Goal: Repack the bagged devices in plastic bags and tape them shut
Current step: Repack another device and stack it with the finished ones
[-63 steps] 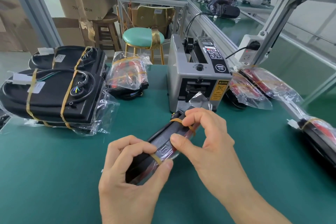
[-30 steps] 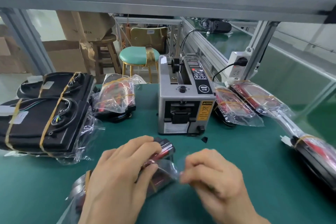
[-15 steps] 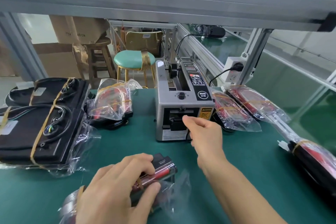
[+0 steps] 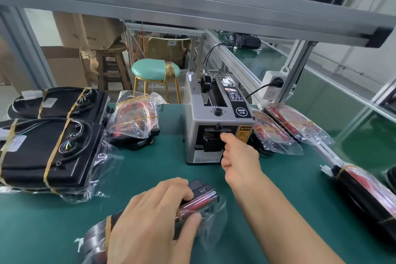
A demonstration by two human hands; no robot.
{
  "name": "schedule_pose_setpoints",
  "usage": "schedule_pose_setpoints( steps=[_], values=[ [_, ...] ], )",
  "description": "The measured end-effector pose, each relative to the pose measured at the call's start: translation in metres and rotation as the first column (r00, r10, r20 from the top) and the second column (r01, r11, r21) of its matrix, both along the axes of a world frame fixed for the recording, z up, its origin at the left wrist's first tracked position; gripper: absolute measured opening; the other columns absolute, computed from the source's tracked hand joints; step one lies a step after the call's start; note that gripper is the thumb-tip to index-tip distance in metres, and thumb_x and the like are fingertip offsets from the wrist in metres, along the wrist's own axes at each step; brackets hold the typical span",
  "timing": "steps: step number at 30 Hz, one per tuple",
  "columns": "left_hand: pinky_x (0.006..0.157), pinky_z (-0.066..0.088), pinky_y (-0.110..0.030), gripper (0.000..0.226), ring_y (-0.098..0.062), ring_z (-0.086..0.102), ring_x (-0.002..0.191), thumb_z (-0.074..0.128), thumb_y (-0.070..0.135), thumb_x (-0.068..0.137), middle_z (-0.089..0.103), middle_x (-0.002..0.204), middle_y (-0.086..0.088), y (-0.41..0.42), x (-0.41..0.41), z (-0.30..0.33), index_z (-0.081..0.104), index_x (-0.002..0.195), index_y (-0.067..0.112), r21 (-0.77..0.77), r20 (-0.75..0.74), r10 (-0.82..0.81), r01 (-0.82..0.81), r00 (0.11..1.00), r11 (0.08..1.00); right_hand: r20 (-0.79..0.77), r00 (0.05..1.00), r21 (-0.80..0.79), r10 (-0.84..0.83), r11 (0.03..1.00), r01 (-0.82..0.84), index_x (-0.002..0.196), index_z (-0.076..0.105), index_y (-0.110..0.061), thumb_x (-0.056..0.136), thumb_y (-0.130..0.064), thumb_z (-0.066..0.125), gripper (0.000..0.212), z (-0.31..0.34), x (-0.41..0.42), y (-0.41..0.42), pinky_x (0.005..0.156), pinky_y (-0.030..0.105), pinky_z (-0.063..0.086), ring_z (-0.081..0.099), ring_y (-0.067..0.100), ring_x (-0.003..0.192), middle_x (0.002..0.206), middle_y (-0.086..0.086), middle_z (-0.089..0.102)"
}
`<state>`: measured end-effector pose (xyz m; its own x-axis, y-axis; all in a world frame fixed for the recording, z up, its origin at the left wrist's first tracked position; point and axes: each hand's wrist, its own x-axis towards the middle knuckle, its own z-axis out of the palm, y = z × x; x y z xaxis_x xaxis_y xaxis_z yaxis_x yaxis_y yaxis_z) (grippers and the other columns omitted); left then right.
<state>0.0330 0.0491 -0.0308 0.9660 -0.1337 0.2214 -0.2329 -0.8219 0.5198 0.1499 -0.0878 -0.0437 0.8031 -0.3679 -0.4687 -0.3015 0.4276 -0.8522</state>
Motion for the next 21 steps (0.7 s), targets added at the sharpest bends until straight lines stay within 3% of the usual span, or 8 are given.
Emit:
schedule_pose_setpoints(
  steps=[2,5,7,8,10,13,16,21],
  values=[
    [0.084,0.026,-0.001,0.044,-0.004,0.046,0.084,0.091,0.041,0.038,0.067,0.088,0.021,0.0,-0.012,0.004,0.062,0.07,0.032,-0.034,0.221,0.049,-0.043,0.974,0.999,0.017,0.994,0.074,0.11,0.991,-0.111,0.061,0.04,-0.021,0.084,-0.009,0.065,0.036,0.005,-0.013,-0.008,0.037,0.015,0.017,0.02,0.004,0.036,0.043,-0.009,0.028],
    [0.085,0.02,0.0,0.052,-0.004,0.046,0.08,0.094,0.03,0.031,0.067,0.087,0.023,-0.005,-0.018,-0.01,0.063,0.073,0.031,-0.036,0.268,0.077,-0.069,0.96,0.997,0.087,0.938,-0.037,0.336,0.942,-0.334,0.057,0.053,-0.023,0.079,-0.023,0.068,0.027,0.017,-0.048,-0.022,0.054,0.019,0.03,0.036,0.005,0.048,0.051,-0.01,0.041],
    [0.07,0.035,-0.008,0.054,-0.003,0.053,0.069,0.095,0.028,0.034,0.066,0.089,0.025,-0.005,-0.02,-0.01,0.063,0.078,0.032,-0.09,0.239,0.095,-0.076,0.966,0.993,0.076,0.881,-0.212,0.467,0.871,-0.443,0.057,0.069,-0.024,0.062,-0.034,0.075,0.013,0.025,-0.074,-0.024,0.068,0.022,0.038,0.051,0.003,0.063,0.059,-0.013,0.056],
    [0.057,0.037,-0.012,0.057,-0.002,0.056,0.063,0.095,0.027,0.035,0.064,0.09,0.027,-0.005,-0.019,-0.007,0.061,0.08,0.034,-0.109,0.209,0.105,-0.084,0.972,0.991,0.085,0.851,-0.247,0.519,0.838,-0.487,0.059,0.072,-0.027,0.053,-0.038,0.075,0.013,0.028,-0.084,-0.022,0.072,0.023,0.039,0.056,-0.001,0.066,0.063,-0.016,0.06],
    [0.049,0.042,-0.016,0.063,-0.009,0.06,0.057,0.095,0.026,0.037,0.058,0.094,0.027,-0.007,-0.021,-0.003,0.055,0.084,0.038,-0.149,0.184,0.151,-0.125,0.971,0.981,0.14,0.794,-0.231,0.592,0.799,-0.555,0.059,0.072,-0.023,0.047,-0.037,0.078,0.019,0.029,-0.099,-0.015,0.071,0.019,0.042,0.056,-0.006,0.062,0.065,-0.016,0.062],
    [0.042,0.05,-0.032,0.065,-0.013,0.059,0.053,0.095,0.024,0.038,0.054,0.096,0.022,-0.009,-0.024,-0.002,0.052,0.085,0.037,-0.148,0.205,0.207,-0.179,0.957,0.973,0.167,0.82,-0.238,0.548,0.829,-0.505,0.056,0.072,-0.016,0.043,-0.034,0.08,0.024,0.02,-0.105,-0.01,0.058,0.006,0.042,0.055,-0.008,0.06,0.078,-0.018,0.063],
    [0.043,0.05,-0.035,0.058,-0.015,0.057,0.052,0.094,0.023,0.039,0.055,0.089,0.02,-0.011,-0.025,-0.001,0.057,0.082,0.034,-0.151,0.205,0.232,-0.204,0.951,0.967,0.162,0.852,-0.24,0.498,0.857,-0.456,0.056,0.072,-0.013,0.055,-0.023,0.077,0.011,0.013,-0.101,-0.013,0.074,0.019,0.041,0.058,-0.004,0.07,0.094,-0.01,0.064],
    [0.042,0.049,-0.037,0.05,-0.017,0.057,0.051,0.092,0.022,0.042,0.062,0.081,0.019,-0.011,-0.028,0.002,0.062,0.081,0.03,-0.118,0.173,0.215,-0.196,0.961,0.973,0.173,0.895,-0.195,0.412,0.905,-0.379,0.056,0.072,-0.009,0.062,-0.015,0.075,0.009,0.01,-0.102,-0.009,0.094,0.04,0.045,0.058,0.013,0.085,0.091,-0.002,0.062]
  ],
)
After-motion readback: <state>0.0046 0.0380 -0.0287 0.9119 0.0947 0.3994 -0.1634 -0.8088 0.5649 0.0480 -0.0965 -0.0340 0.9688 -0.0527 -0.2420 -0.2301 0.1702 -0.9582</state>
